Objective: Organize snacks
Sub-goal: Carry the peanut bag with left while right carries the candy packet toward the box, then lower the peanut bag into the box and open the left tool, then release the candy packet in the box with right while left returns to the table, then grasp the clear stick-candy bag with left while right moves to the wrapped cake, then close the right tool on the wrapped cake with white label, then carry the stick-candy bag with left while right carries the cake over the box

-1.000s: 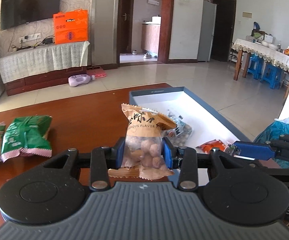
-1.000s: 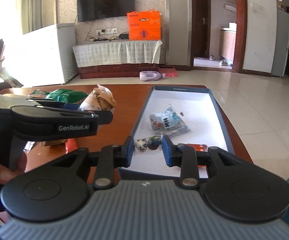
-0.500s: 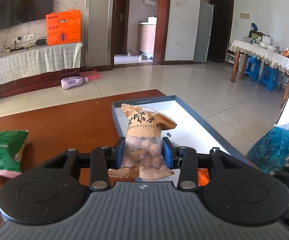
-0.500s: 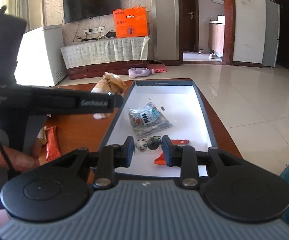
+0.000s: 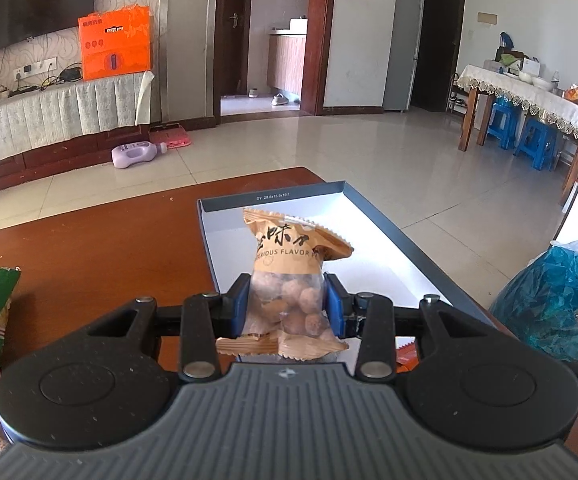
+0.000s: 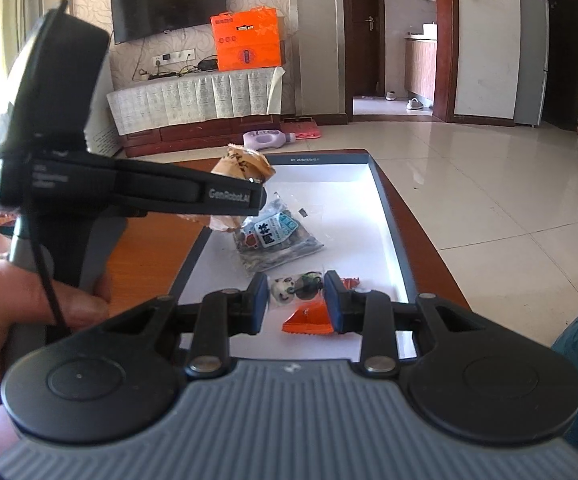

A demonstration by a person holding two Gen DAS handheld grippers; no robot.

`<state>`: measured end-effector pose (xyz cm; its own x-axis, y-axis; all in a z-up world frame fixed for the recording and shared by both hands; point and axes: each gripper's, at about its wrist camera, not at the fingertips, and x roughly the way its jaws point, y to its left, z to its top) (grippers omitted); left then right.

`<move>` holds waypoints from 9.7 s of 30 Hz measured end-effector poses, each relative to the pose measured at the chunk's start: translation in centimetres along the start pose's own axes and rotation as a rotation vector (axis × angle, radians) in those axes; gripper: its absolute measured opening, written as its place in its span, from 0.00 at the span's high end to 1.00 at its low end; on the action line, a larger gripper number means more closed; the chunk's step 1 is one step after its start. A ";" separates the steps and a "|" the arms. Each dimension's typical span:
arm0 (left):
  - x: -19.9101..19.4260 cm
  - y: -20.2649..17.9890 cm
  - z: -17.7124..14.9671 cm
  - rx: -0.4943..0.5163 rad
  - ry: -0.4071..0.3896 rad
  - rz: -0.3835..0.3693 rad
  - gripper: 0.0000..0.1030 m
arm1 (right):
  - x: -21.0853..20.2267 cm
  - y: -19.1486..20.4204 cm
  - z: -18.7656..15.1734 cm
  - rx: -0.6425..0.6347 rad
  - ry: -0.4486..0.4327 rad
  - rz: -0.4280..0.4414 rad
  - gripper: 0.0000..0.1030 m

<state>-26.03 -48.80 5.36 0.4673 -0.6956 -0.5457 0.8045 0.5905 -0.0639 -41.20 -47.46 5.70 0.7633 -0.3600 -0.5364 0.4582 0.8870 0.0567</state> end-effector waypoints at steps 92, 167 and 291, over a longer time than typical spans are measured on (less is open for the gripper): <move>-16.0 7.8 -3.0 -0.034 -0.053 0.061 0.34 | 1.8 1.4 -0.3 0.036 0.027 0.000 0.67; -14.7 23.5 -11.7 -0.162 0.159 0.235 0.73 | 0.5 15.9 0.6 -0.158 -0.038 0.229 0.53; -11.2 6.4 -3.5 -0.072 0.006 -0.020 0.83 | -2.6 3.0 1.0 -0.019 -0.054 0.029 0.64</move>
<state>-27.40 -35.82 8.16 0.4486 -0.7054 -0.5488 0.7851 0.6044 -0.1353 -41.35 -44.10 8.07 0.8000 -0.3489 -0.4881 0.4275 0.9023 0.0556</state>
